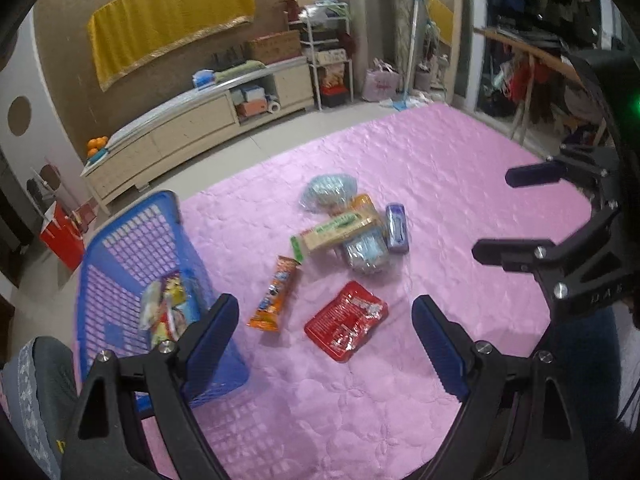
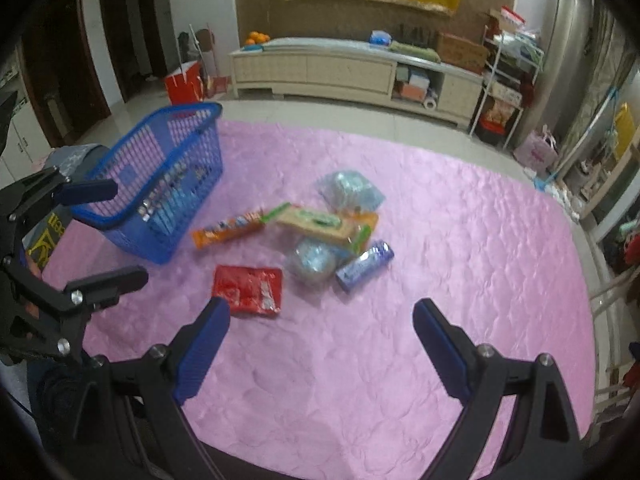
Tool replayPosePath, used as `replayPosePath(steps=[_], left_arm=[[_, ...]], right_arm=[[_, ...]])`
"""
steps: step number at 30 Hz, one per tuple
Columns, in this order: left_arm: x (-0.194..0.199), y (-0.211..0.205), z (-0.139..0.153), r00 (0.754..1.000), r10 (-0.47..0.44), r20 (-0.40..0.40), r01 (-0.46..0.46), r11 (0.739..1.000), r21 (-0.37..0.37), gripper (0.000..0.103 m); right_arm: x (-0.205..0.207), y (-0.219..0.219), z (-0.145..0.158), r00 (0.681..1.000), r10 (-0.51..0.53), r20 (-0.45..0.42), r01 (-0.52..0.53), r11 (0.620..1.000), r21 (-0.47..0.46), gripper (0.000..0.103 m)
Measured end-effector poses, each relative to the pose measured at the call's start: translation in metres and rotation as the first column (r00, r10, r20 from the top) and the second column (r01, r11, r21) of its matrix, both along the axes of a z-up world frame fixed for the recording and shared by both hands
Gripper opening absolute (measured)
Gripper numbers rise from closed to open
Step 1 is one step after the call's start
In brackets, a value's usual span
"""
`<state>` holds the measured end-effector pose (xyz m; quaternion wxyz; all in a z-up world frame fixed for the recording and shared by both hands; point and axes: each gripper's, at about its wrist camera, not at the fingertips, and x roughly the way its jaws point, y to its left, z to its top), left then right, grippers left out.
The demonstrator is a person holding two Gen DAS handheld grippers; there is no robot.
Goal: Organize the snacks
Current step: 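Move both open tools away from the basket toward the loose snacks, then grasp the red packet with the left tool while right tool grasps the blue striped bag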
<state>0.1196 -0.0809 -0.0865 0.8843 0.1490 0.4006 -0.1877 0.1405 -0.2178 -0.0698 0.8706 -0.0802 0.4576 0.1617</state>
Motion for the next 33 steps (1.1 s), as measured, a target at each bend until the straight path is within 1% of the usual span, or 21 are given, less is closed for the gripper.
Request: replayPosePath(steps=[3, 7, 14, 16, 18, 21, 25, 26, 27, 31, 33], left_arm=[[0.001, -0.015, -0.024, 0.999, -0.044, -0.020, 0.045, 0.997, 0.056, 0.087], [0.012, -0.025, -0.055, 0.995, -0.074, -0.067, 0.080, 0.992, 0.099, 0.087], [0.047, -0.036, -0.097, 0.980, -0.085, -0.180, 0.106, 0.988, 0.115, 0.087], [0.055, -0.039, -0.111, 0.974, -0.092, -0.205, 0.122, 0.983, 0.137, 0.087], [0.062, -0.039, -0.122, 0.971, -0.082, -0.223, 0.117, 0.982, 0.149, 0.087], [0.074, -0.039, -0.135, 0.962, -0.071, -0.264, 0.110, 0.985, 0.136, 0.087], [0.080, -0.041, -0.151, 0.957, -0.089, -0.275, 0.139, 0.976, 0.170, 0.088], [0.083, -0.041, -0.153, 0.957, -0.095, -0.274, 0.140, 0.979, 0.151, 0.087], [0.086, -0.040, -0.154, 0.952, -0.093, -0.291, 0.138, 0.981, 0.139, 0.087], [0.095, -0.038, -0.157, 0.939, -0.110, -0.325, 0.151, 0.983, 0.105, 0.088], [0.099, -0.034, -0.158, 0.931, -0.104, -0.350, 0.139, 0.987, 0.075, 0.088]], right_arm=[[0.004, -0.002, -0.022, 0.999, -0.003, -0.046, 0.003, 1.000, -0.007, 0.095], [0.010, -0.004, -0.045, 0.996, -0.005, -0.086, 0.003, 1.000, -0.022, 0.095], [0.027, -0.003, -0.084, 0.989, -0.004, -0.145, -0.003, 0.999, -0.046, 0.095], [0.031, -0.004, -0.091, 0.988, 0.000, -0.154, -0.006, 0.999, -0.040, 0.095], [0.035, -0.007, -0.095, 0.987, 0.000, -0.159, -0.005, 1.000, -0.031, 0.095], [0.041, -0.013, -0.102, 0.985, -0.004, -0.174, 0.002, 1.000, -0.010, 0.095], [0.045, -0.021, -0.105, 0.984, 0.003, -0.180, 0.000, 1.000, 0.016, 0.095], [0.045, -0.023, -0.105, 0.984, 0.006, -0.180, -0.002, 1.000, 0.021, 0.095], [0.047, -0.023, -0.106, 0.983, 0.008, -0.182, -0.003, 1.000, 0.025, 0.095], [0.052, -0.029, -0.109, 0.981, 0.008, -0.192, 0.001, 0.999, 0.049, 0.095], [0.053, -0.033, -0.109, 0.980, 0.001, -0.197, 0.011, 0.998, 0.060, 0.095]])
